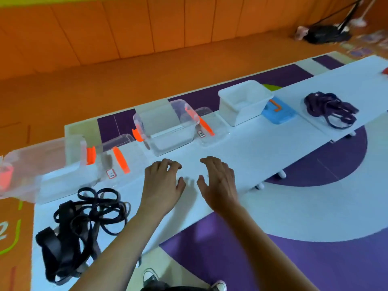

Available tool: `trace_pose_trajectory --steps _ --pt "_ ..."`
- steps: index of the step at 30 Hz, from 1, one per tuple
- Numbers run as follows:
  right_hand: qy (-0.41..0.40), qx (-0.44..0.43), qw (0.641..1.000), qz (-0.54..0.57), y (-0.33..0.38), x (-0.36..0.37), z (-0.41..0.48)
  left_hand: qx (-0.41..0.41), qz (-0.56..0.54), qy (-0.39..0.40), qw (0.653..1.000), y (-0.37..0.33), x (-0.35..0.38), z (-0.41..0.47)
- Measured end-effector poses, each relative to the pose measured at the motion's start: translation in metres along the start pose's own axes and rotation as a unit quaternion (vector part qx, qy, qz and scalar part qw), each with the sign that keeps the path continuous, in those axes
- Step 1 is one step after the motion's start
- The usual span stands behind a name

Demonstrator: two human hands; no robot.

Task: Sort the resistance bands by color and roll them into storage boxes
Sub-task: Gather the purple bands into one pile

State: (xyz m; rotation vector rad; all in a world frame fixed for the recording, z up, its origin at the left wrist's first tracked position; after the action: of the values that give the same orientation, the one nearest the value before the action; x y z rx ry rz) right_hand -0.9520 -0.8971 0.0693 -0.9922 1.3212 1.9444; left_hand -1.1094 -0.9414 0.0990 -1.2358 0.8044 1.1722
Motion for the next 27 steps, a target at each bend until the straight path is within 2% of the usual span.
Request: trace_pose_trajectory --steps 7,13,23,27 --pt "-0.056 0.052 0.995 -0.058 -0.125 -0.100 0.001 0.093 0.015 0.017 0.995 -0.158 0.027 0.037" --pt "-0.089 0.138 0.984 -0.068 -0.238 -0.169 -0.007 0.158 -0.004 0.060 0.986 -0.284 0.067 0.067" --pt "-0.090 0.219 0.968 -0.077 -0.415 -0.241 0.044 0.232 -0.035 0.129 0.964 -0.450 0.167 0.165" --pt "-0.068 0.205 0.972 -0.089 -0.469 -0.261 0.084 0.243 -0.060 0.133 0.959 -0.513 0.200 0.214"
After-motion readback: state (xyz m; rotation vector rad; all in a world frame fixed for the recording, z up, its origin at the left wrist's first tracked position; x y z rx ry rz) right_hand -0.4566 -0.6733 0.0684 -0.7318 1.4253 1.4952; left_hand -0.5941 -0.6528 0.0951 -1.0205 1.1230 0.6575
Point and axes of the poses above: each hand's wrist, its own z-axis towards the middle knuckle, its own x-axis out of the palm, y = z × x, the point moved 9 cm from there along z, towards the middle knuckle
